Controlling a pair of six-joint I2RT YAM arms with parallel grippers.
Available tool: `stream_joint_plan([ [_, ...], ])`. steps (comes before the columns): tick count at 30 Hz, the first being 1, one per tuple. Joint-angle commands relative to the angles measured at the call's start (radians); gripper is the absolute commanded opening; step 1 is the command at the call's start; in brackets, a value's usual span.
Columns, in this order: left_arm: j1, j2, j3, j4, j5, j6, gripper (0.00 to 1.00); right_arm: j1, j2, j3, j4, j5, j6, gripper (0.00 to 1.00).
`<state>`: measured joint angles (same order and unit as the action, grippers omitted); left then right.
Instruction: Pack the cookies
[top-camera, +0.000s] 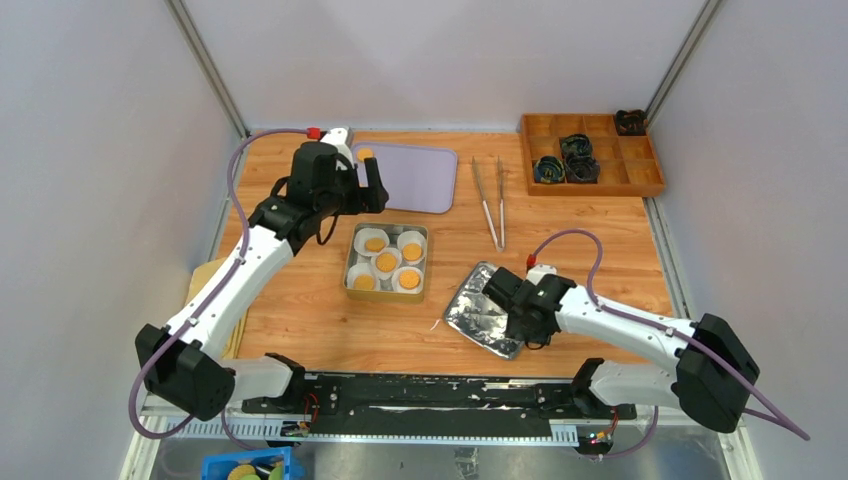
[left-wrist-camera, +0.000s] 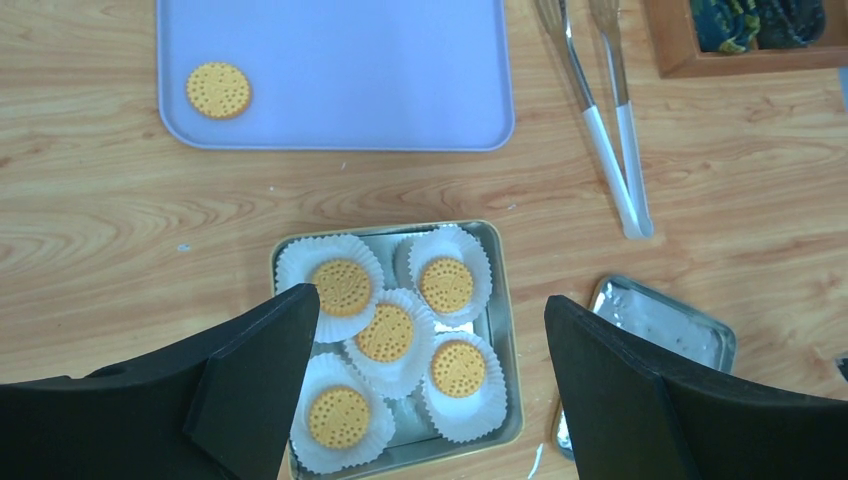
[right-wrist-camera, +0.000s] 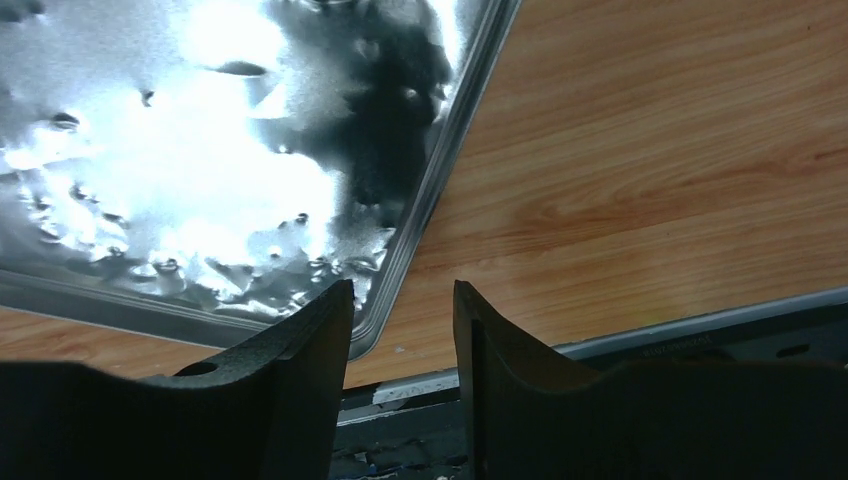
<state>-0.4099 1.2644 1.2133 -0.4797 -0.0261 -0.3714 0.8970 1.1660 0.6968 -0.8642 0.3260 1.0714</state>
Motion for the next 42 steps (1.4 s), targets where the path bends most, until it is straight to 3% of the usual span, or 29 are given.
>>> stream_joint_plan([
  [1, -0.008, -0.069, -0.007, 0.021, 0.048, -0.003, 0.90, 0.011, 0.001, -0.074, -0.027, 0.015, 0.143, 0.47],
  [7, -0.009, -0.112, -0.030, 0.020, 0.065, -0.009, 0.90, 0.001, 0.037, -0.117, 0.044, 0.000, 0.171, 0.44],
  [16, -0.009, -0.132, -0.043, 0.008, 0.061, -0.004, 0.90, -0.032, 0.083, -0.132, 0.159, -0.014, 0.120, 0.00],
  [29, -0.009, -0.032, 0.036, -0.016, 0.178, 0.029, 0.90, -0.010, 0.024, 0.289, -0.096, 0.261, -0.125, 0.00],
  [37, -0.009, 0.044, 0.008, 0.109, 0.308, 0.020, 0.90, -0.010, 0.014, 0.474, -0.067, 0.368, -0.292, 0.00],
  [42, -0.017, 0.113, -0.028, 0.251, 0.532, -0.018, 0.90, -0.018, 0.026, 0.527, 0.034, 0.340, -0.403, 0.00],
])
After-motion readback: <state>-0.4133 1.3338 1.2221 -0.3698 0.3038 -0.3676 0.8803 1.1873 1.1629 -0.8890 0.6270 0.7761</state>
